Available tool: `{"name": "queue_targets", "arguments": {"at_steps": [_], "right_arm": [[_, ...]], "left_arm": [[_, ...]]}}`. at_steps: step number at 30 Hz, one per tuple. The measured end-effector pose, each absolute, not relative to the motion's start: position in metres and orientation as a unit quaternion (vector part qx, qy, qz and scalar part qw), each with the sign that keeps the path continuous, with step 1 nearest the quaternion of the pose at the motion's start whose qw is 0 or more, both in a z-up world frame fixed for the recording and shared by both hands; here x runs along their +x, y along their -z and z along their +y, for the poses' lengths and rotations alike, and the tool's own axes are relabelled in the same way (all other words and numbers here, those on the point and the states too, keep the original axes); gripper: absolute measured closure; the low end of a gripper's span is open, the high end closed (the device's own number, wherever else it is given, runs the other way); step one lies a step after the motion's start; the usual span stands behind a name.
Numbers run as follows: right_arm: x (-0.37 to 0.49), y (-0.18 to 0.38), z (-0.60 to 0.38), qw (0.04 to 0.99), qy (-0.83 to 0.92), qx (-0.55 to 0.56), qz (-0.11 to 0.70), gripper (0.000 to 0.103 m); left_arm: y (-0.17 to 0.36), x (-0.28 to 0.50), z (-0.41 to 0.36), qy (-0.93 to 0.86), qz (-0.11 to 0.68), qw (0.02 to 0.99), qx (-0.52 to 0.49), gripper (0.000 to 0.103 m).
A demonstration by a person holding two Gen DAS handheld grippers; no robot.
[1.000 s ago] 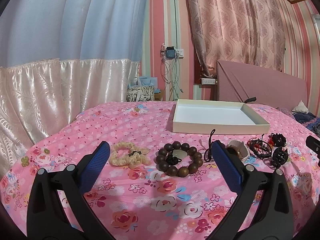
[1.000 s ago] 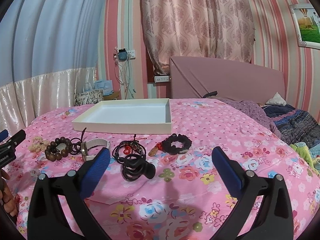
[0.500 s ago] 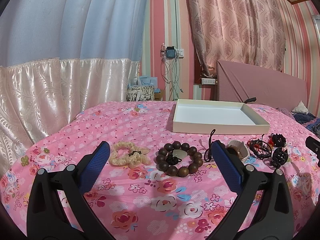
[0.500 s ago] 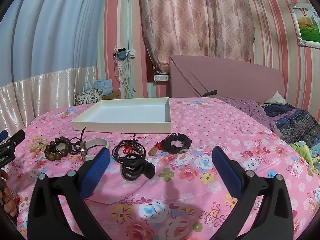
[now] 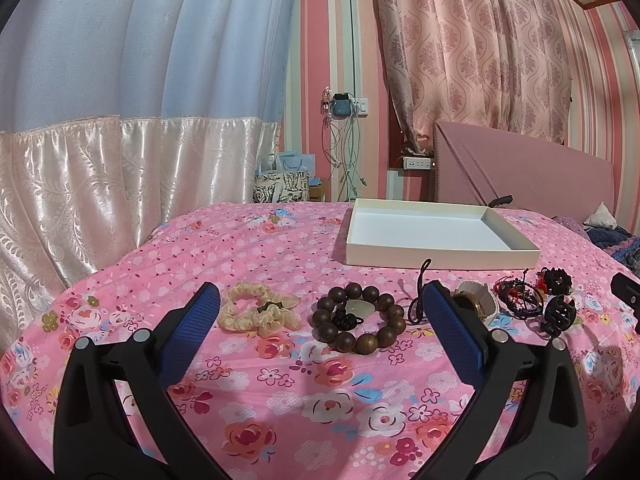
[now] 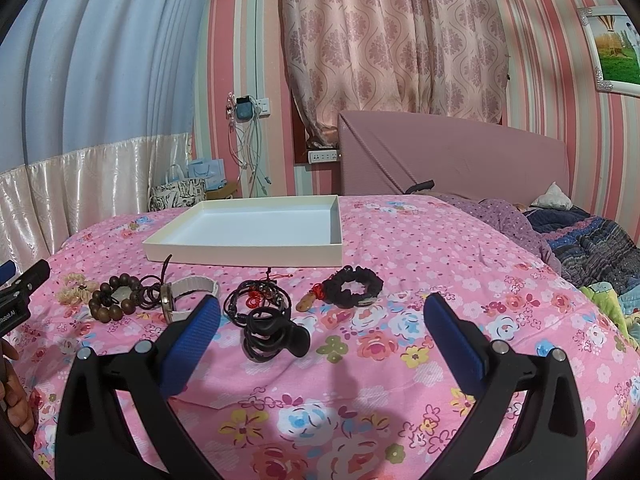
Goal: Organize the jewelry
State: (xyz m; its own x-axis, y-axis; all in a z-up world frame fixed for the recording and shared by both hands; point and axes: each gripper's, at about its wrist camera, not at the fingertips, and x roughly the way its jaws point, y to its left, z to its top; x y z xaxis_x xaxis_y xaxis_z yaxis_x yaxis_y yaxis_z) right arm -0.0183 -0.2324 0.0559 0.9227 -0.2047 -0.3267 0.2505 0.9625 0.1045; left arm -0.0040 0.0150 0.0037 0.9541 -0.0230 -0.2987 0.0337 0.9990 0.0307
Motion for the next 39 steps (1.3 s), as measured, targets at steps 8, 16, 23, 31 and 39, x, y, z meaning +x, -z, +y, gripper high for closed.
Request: {"name": "queue_targets", "arguments": {"at_steps": [8,16,23,31,39], "right_arm": [[-0.0184,-0.0565,-0.2328,0.978,0.116,0.073,0.158,0.002],[-0.0183,-0.0564,-0.2326,0.978,0.116,0.072,0.159,0.002],[-0.0184,-0.0566,-0.2328,0.978,0.116,0.073,0.158,0.002],[-0.0184,-0.0568,-0.2329,0.978,0.117,0.072,0.158,0.002],[-0.0185,-0.0566,-0.2333,0.978,0.116,0.073,0.158,0.002]], "left_arm": [[-0.0038,-0.0038,0.0154,0.014,0.151,0.988,0.017,0.003],[-0.0047,-0.0044,0.0161,0.014,0.15,0.988,0.015,0.003],[-0.0045,-0.0043,0.0163,0.014,0.15,0.988,0.015,0.003],[-0.0044,-0.0041,0.0166,0.014,0.15,0.988,0.014,0.003],[-0.006,-0.0045,0.0172,0.013,0.15,0.989,0.013,0.003]]}}
